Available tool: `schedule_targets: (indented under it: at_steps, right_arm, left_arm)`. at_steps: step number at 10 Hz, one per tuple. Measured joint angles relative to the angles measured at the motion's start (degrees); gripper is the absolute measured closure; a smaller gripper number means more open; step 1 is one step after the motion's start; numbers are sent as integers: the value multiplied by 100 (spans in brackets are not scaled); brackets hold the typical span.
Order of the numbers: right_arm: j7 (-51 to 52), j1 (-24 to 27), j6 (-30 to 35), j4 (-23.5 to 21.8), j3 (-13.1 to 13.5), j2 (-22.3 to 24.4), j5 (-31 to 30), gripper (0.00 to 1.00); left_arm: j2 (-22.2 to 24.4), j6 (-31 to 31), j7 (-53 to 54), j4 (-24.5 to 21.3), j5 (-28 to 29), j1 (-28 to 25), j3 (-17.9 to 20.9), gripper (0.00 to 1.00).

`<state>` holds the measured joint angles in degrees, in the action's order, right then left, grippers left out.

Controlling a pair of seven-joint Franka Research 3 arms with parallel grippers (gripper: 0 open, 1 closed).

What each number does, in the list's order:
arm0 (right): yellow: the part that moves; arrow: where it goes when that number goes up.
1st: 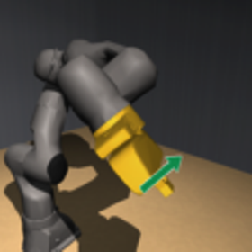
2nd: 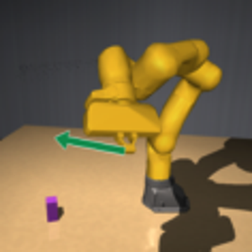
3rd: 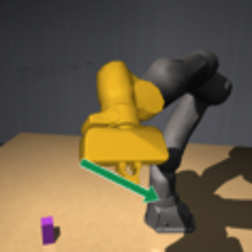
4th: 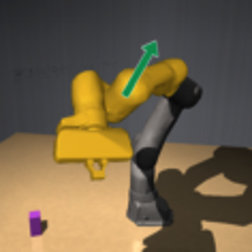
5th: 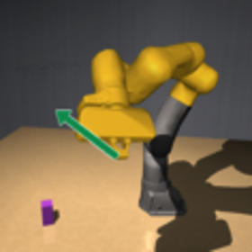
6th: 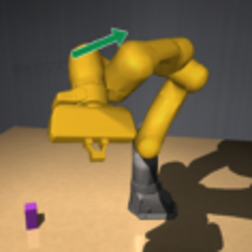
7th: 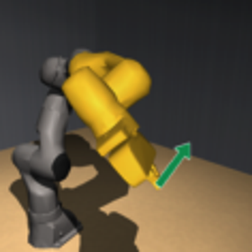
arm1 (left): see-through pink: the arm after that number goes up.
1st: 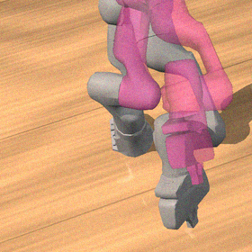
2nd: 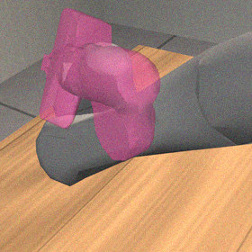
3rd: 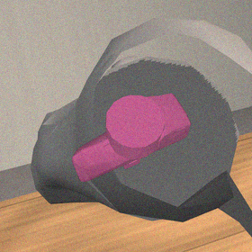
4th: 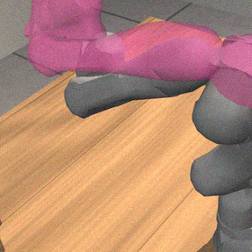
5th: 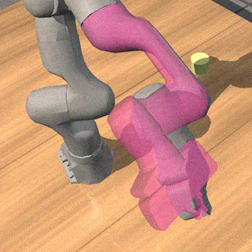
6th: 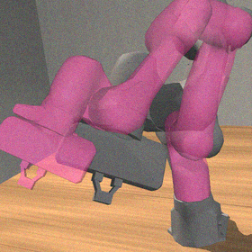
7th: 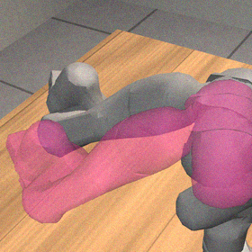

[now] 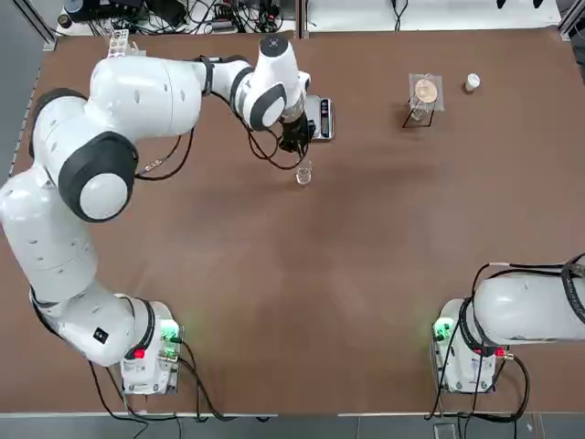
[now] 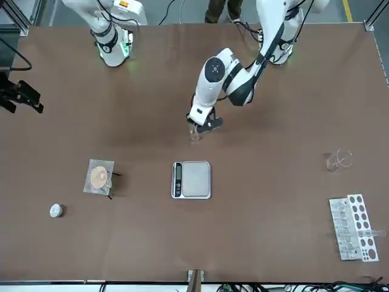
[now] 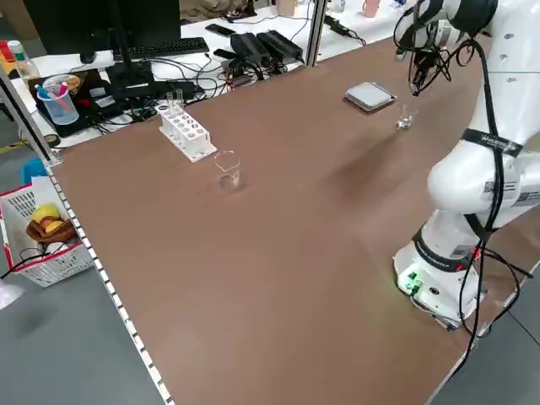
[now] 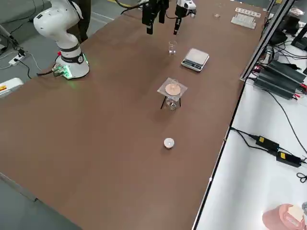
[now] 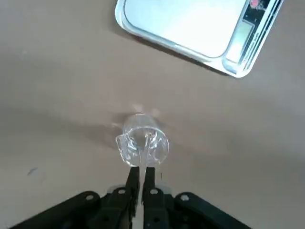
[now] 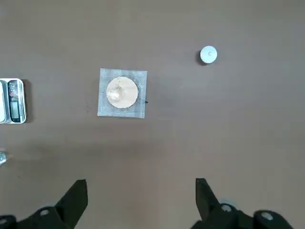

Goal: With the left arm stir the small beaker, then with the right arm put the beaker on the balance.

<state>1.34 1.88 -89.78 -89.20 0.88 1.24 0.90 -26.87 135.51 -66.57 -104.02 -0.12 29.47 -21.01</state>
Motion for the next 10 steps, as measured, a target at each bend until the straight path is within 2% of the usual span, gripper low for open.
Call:
schedule_targets:
  at_steps: [4,7,10]
  right_arm:
    - [0,0,0,1,0,0,0,0]
    - [0,2,0,2,3,0,0,0]
    - [0,23,0,2,14,0,0,0]
  left_arm:
    - [-106,-134,-180,151,118,13,31,93]
    - [-349,-686,-228,537,503,13,38,93]
    - [-381,-715,-346,568,521,46,13,93]
